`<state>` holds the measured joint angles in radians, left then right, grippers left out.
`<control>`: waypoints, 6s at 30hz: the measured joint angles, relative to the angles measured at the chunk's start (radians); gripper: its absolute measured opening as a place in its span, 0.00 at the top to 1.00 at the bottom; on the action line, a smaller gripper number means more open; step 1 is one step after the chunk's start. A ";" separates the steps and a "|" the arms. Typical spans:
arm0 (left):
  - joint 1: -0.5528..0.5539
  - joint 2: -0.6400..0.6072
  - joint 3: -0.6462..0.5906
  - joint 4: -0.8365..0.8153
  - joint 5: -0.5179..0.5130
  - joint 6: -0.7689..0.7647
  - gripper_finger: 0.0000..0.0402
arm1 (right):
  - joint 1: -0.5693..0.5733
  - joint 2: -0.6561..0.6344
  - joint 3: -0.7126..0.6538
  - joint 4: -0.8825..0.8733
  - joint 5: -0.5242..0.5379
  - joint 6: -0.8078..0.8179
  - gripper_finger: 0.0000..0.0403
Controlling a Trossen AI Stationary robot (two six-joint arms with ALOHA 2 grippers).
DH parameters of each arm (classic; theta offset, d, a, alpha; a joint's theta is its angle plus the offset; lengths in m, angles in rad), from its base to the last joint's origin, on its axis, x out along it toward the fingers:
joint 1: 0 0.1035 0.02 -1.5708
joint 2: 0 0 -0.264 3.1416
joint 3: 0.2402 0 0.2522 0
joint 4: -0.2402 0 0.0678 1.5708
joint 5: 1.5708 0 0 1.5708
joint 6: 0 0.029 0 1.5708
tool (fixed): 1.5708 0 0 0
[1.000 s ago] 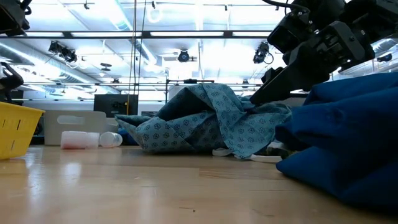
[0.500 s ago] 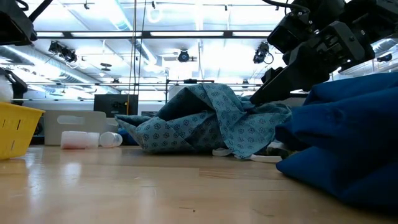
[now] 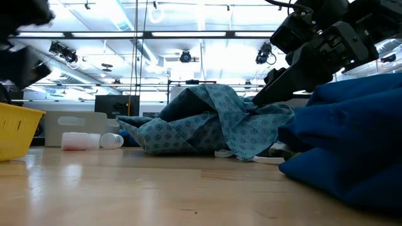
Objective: Pick & place medical supplies in basket/bin
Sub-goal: Put the white pill bottle into the gray bin
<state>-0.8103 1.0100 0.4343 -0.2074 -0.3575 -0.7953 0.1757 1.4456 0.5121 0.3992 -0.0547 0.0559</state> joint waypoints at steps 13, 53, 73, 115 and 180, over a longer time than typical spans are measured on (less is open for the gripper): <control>0.188 0.000 0.042 -0.220 -0.316 -0.011 0.46 | 0.000 0.000 0.000 -0.001 0.000 -0.009 0.43; 0.653 0.271 0.094 -0.366 0.062 0.228 0.62 | -0.001 0.000 0.001 -0.008 0.000 -0.046 0.43; 0.581 0.127 0.082 0.293 -0.050 0.660 0.62 | -0.001 0.000 0.001 -0.007 0.000 -0.047 0.43; 0.899 -0.032 -0.094 -0.102 -0.741 0.121 0.62 | -0.001 0.000 0.001 0.008 0.000 -0.088 0.43; 1.054 0.244 0.181 -0.315 0.182 0.214 0.49 | 0.000 0.000 0.001 -0.040 -0.014 -0.077 0.43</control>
<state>0.2435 1.2544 0.6151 -0.5221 -0.1753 -0.5812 0.1757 1.4456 0.5129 0.3591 -0.0685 -0.0208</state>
